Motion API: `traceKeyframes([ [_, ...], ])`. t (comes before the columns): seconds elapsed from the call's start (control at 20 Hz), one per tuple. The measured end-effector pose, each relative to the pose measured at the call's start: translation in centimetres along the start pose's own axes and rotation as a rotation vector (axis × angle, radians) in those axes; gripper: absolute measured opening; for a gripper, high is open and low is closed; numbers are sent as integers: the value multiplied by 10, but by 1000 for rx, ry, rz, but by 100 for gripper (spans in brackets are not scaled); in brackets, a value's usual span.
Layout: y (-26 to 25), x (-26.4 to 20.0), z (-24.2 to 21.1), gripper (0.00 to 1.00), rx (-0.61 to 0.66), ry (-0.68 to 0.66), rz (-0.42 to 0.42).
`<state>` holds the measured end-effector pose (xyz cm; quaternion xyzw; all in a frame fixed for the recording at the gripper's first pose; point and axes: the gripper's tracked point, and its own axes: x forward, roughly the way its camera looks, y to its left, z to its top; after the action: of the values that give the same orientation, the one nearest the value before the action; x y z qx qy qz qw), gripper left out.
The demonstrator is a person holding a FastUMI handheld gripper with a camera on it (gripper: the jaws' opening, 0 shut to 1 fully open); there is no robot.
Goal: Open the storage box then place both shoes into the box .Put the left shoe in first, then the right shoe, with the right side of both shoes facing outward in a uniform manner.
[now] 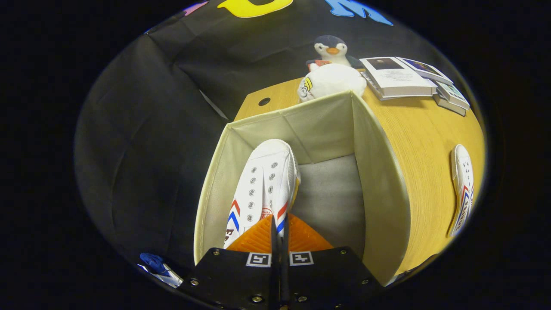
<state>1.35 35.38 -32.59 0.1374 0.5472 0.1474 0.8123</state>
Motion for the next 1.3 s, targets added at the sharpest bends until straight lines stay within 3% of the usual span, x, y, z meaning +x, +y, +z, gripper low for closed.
traceKeyframes([
  [0.1, 9, -3, -1, 4, -1, 9, 50],
  [0.2, 15, -6, 8, 42, -19, -10, 103],
  [0.35, 10, -23, 15, 97, -85, -31, 117],
  [0.5, 7, -49, 28, 95, -119, -82, 142],
  [0.7, -33, -88, 57, 98, -214, -183, 63],
  [1.0, -101, -138, 77, 98, -249, -272, -32],
  [1.3, -179, -167, 70, 98, -206, -283, -118],
])
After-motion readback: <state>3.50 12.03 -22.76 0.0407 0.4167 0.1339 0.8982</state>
